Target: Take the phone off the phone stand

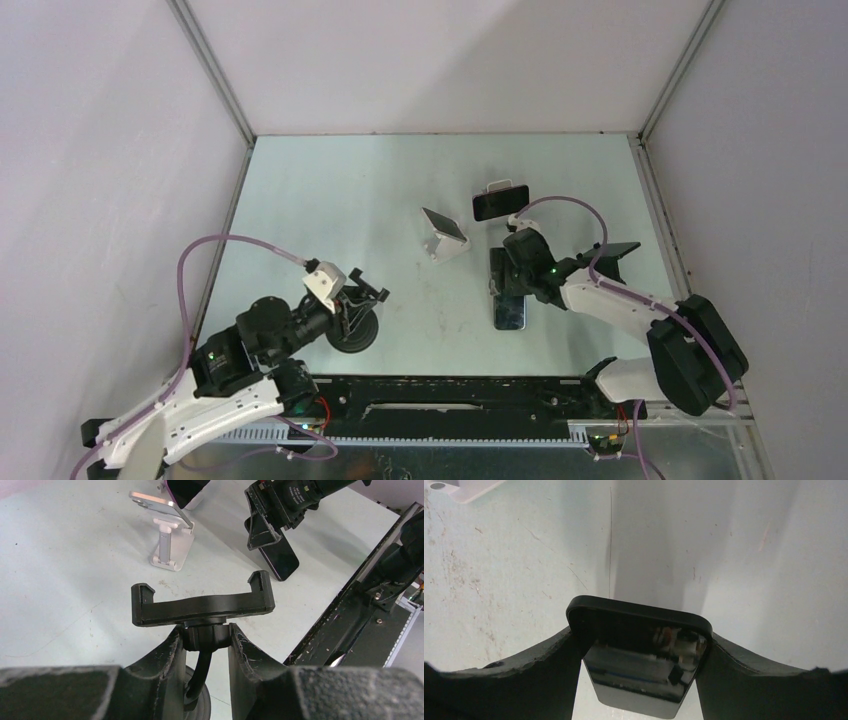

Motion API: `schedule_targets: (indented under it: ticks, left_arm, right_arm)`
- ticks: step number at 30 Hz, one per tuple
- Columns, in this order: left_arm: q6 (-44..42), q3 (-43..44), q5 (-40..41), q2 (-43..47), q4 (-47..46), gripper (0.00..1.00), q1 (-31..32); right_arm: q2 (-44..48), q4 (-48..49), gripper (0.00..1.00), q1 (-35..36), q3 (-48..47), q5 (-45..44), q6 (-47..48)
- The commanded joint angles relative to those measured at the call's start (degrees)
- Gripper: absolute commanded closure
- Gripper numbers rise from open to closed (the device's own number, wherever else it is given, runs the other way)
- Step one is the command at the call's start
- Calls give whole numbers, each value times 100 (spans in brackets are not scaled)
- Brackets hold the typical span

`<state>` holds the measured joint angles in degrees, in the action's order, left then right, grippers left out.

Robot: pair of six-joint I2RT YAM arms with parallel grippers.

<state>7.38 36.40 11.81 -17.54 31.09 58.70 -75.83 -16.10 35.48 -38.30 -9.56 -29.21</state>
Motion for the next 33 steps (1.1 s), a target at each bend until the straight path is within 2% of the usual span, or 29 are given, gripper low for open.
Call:
schedule_targets:
  ticks: [1,12,15,16,19,23,28,33]
  left_arm:
    - [-279,327,-52,-87,-252,100,-34]
    - [-403,240,22,-166,-261,100,-29]
    - [-372,231,70,-162,-263,100,-33]
    - [-366,229,83,80,-271,100,-34]
    - [-304,198,99,-155,-308,100,-37]
    - [-217,156,125,-147,-381,100,-42]
    - [-74,95,100,-112,-566,100,-73]
    - [7,106,-132,-241,-785,99,-345]
  right_arm:
    - [-340,586,83,-30,-99,-52,-10]
    - [-996,230,61,109,-326,-492,-168]
    - [-1025,115,52,250,-327,-730,-318]
    - [-1023,89,48,280,-327,-852,-351]
    - [-1043,-10,35,391,-327,-1027,-508]
    - [-1049,-76,23,437,-327,-1096,-617]
    - [-955,-152,11,498,-327,-1108,-620]
    - [-738,-276,4,519,-333,-1021,-574]
